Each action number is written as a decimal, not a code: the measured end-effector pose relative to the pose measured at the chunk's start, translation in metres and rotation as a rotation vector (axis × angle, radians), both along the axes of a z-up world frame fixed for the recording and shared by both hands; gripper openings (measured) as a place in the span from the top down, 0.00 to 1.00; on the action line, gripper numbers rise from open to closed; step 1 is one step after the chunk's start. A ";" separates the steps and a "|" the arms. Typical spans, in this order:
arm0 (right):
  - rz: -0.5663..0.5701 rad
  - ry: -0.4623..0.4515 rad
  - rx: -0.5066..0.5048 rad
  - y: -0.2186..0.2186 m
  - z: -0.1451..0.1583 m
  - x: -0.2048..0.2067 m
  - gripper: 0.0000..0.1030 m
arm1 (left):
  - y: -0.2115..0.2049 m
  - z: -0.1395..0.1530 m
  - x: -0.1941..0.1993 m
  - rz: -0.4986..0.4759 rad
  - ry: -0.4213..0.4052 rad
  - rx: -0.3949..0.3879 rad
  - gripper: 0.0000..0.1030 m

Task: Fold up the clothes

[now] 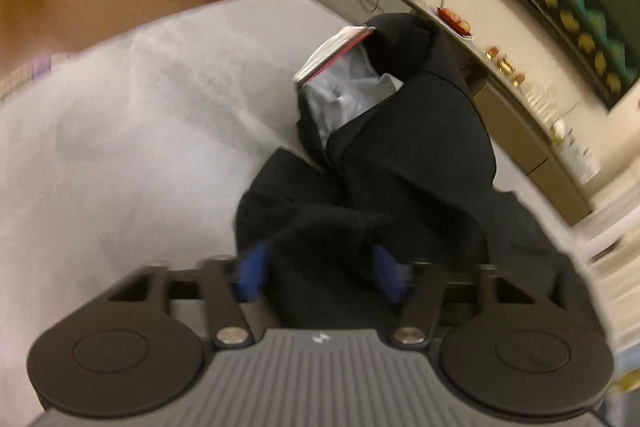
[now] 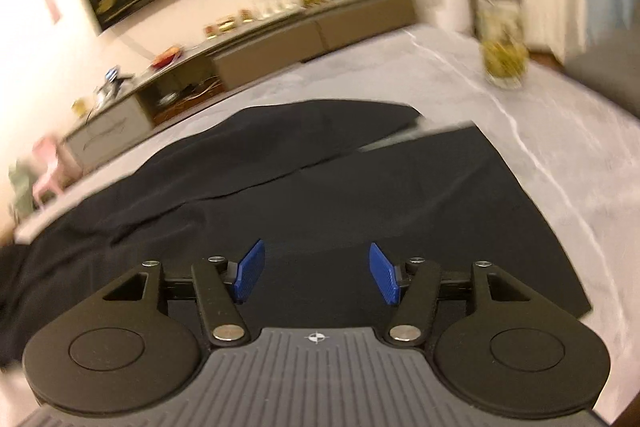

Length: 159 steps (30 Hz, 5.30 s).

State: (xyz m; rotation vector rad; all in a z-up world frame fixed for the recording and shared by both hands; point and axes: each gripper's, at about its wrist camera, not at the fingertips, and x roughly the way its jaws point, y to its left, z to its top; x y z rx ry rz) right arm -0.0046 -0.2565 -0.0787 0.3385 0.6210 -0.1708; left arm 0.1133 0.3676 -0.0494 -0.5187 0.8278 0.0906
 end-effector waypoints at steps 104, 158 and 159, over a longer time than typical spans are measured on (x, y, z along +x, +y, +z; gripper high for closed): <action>-0.126 0.027 -0.207 0.008 0.029 -0.055 0.20 | 0.105 -0.019 -0.089 0.466 -0.073 -0.318 0.41; 1.074 -0.141 -0.334 0.515 0.059 0.026 0.98 | 0.114 -0.009 -0.135 0.440 -0.108 -0.430 0.37; 1.059 -0.145 -0.309 0.514 0.062 0.031 0.98 | 0.114 -0.007 -0.137 0.416 -0.117 -0.457 0.35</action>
